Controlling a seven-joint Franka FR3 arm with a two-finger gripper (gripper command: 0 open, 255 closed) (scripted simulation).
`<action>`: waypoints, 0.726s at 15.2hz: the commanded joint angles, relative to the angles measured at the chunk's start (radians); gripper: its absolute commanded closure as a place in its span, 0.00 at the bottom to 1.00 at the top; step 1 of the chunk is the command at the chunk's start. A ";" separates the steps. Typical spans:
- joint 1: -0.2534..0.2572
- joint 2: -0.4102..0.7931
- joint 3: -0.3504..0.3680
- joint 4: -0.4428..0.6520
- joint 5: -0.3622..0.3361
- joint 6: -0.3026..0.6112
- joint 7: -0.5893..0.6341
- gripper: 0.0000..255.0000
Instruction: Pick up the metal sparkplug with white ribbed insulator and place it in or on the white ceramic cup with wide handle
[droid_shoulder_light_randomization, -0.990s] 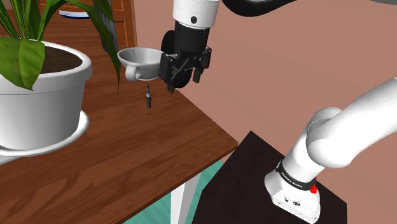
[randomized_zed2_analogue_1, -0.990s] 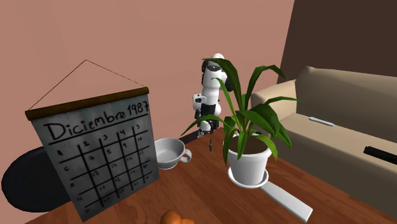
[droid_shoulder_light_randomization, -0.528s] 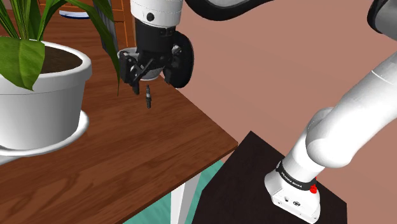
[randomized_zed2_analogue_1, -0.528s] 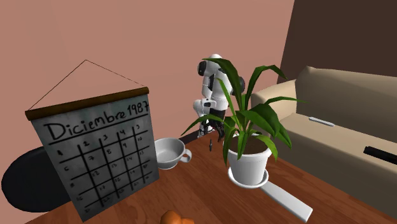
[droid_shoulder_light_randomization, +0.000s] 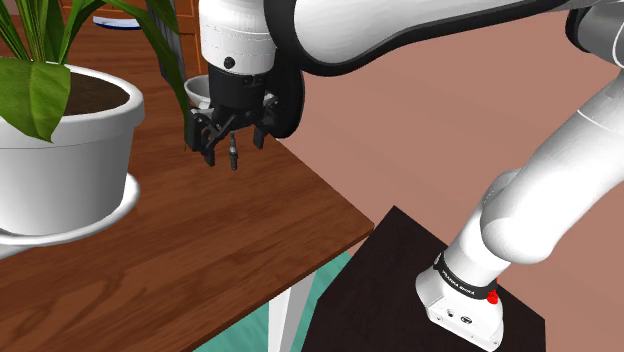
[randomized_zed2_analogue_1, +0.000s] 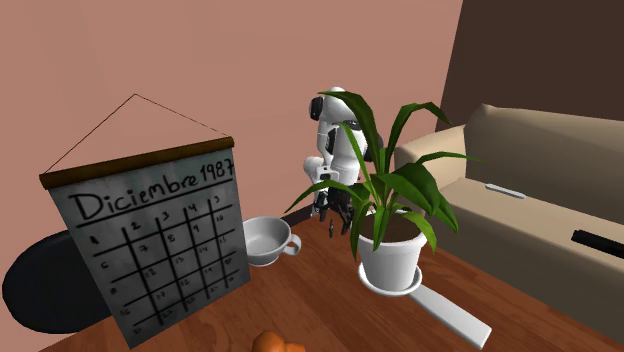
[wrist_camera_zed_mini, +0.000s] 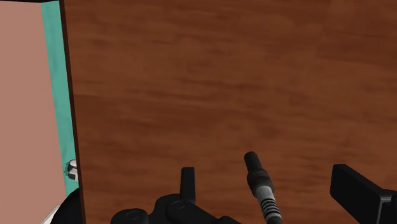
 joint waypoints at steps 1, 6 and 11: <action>-0.001 0.002 0.000 -0.004 -0.002 0.006 0.001 0.00; -0.001 0.002 0.000 -0.004 -0.002 0.006 0.001 0.00; -0.001 0.002 0.000 -0.004 -0.002 0.006 0.001 1.00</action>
